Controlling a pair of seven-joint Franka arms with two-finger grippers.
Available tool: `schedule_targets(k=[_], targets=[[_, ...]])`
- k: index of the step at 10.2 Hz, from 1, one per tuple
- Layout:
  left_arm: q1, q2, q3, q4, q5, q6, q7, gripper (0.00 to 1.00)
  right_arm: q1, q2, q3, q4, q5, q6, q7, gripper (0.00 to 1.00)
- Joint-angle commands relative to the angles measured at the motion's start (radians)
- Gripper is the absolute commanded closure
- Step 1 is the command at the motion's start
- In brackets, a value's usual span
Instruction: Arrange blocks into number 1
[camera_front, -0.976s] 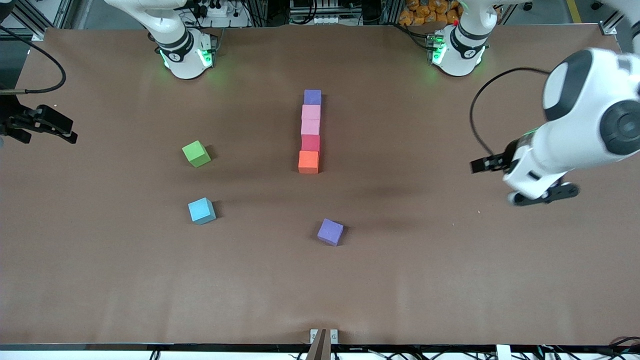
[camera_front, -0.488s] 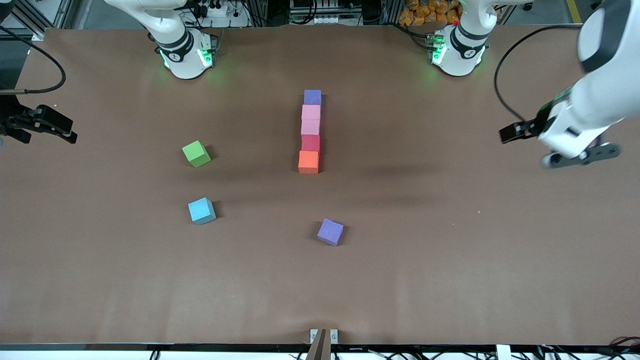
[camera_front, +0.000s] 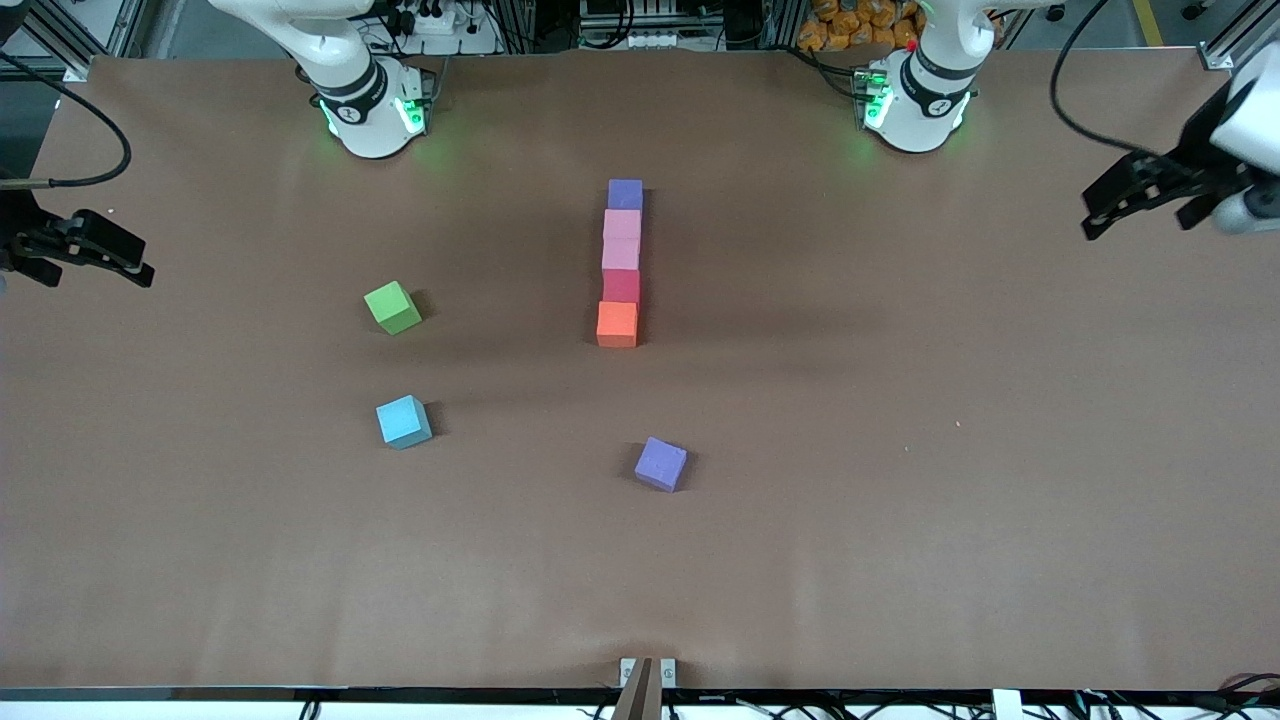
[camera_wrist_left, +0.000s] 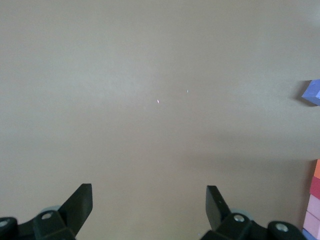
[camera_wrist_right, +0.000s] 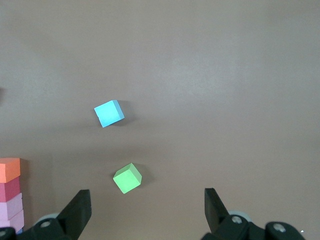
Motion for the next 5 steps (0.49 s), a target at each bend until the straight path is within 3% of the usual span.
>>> schedule_targets(k=[1,5], targets=[[0.016,0.028,-0.026,0.048,-0.015,-0.013,0.059,0.00,-0.009,-0.018,0.006,-0.015,-0.001,0.000,-0.001,0.00],[0.005,0.060,-0.043,0.051,-0.042,-0.035,0.083,0.00,-0.018,-0.017,0.004,-0.016,-0.001,0.000,-0.002,0.00]])
